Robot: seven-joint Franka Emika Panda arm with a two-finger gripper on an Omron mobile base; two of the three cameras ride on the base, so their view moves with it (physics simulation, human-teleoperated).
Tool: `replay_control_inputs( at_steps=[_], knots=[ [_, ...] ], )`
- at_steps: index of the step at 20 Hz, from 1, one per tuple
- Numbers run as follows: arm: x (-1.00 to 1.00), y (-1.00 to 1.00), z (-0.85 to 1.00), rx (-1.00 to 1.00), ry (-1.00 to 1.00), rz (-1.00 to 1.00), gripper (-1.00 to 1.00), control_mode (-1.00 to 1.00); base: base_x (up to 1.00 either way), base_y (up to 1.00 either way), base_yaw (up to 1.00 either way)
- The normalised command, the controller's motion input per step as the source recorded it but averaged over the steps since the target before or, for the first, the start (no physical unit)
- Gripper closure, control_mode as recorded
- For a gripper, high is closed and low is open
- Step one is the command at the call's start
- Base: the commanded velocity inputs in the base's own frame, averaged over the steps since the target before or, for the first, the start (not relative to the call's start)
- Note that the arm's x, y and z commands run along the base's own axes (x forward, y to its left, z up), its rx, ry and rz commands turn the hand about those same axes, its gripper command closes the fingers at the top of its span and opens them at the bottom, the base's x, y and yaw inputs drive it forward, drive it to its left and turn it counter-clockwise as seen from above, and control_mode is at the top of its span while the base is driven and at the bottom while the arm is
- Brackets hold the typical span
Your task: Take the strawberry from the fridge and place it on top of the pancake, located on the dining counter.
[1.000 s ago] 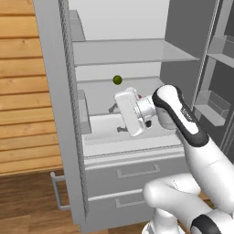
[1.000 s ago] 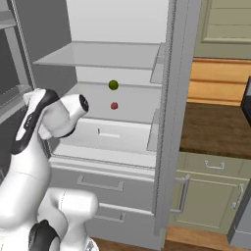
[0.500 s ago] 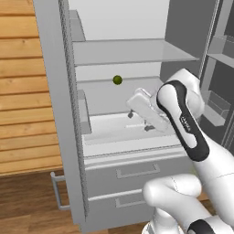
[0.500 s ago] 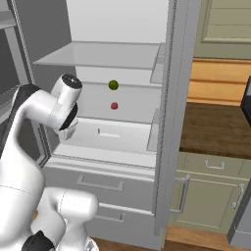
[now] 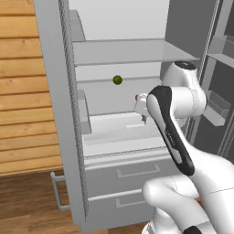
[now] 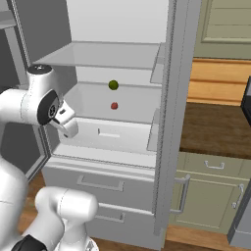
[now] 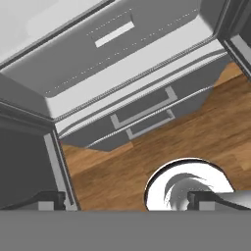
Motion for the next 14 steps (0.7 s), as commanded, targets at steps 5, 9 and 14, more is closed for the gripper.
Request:
replay_control_inputs(
  at_steps=[5,9,14],
  knots=[
    [-0.29,-0.5,0.03,-0.06,-0.16,0.0,-1.0,-1.0,0.0,0.0,0.0],
    [-0.64,-0.49,0.07,-0.01,-0.23,0.0,-1.0,-1.0,0.0,0.0,0.0],
    [-0.79,-0.03,0.03,-0.07,-0.31,0.07,-1.0,-1.0,0.0,0.0,0.0]
  ],
)
